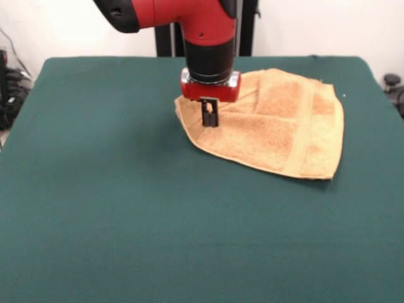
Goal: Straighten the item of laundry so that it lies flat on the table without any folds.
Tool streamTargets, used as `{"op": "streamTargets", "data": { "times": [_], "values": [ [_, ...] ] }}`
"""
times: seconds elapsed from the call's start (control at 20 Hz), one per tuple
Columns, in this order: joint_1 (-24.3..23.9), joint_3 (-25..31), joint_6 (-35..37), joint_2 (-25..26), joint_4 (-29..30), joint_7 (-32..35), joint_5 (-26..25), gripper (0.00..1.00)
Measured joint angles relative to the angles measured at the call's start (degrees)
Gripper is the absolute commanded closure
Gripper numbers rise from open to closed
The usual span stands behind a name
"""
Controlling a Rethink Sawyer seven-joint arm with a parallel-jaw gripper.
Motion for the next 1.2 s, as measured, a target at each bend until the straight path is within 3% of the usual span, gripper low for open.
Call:
{"op": "streamTargets", "data": {
  "times": [0.55,1.2],
  "values": [
    [-0.7,0.0,0.0,-0.7,0.0,-0.8,-0.1,1.0],
    [-5.0,0.0,0.3,-1.3,0.0,-1.6,-1.1,1.0]
  ]
}}
